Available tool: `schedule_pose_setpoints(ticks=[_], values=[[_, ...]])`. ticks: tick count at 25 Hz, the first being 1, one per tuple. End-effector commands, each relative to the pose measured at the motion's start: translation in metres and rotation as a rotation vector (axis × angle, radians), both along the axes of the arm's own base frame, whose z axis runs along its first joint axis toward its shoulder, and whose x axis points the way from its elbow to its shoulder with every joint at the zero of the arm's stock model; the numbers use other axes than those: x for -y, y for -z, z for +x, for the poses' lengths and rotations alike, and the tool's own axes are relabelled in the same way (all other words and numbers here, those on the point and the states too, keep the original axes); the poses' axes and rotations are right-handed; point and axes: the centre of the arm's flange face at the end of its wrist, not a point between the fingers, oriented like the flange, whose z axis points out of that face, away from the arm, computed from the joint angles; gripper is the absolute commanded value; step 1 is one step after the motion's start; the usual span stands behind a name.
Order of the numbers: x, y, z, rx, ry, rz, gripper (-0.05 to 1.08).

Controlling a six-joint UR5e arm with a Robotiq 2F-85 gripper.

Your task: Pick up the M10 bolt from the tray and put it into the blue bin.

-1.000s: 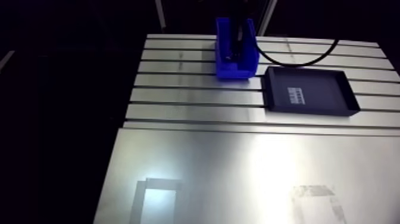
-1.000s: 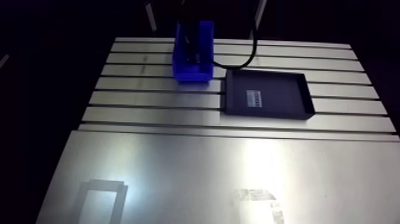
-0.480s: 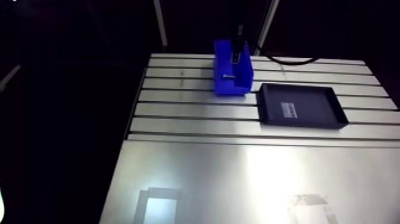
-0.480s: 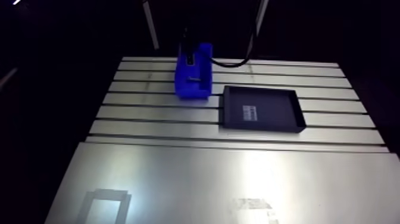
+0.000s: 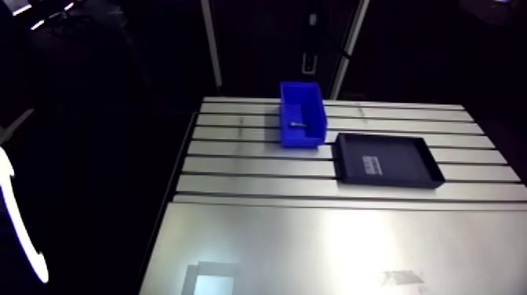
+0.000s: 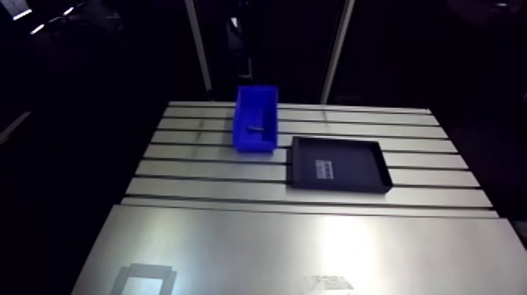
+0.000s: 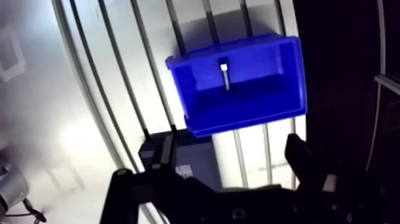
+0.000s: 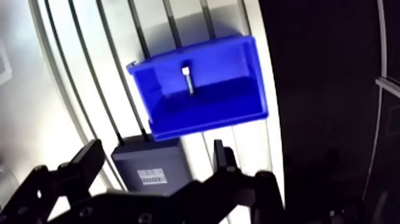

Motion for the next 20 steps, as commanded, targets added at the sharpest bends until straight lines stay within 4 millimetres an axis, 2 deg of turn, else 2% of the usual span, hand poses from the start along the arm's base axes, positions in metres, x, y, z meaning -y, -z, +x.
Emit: schedule_pose_setpoints(ticks=[1, 8, 12, 14, 20], values=[[-0.002, -0.074, 0.022, -0.064, 0.425, 0.031, 0.01], [-0.009, -0.110, 0.024, -0.081, 0.866, 0.065, 0.01], [-0.033, -0.130, 0.029, -0.101, 1.070, 0.070, 0.01], [-0.042, -0.135, 0.032, -0.097, 1.146, 0.077, 0.01], [-0.039, -0.151, 0.046, -0.090, 1.222, 0.090, 0.01]])
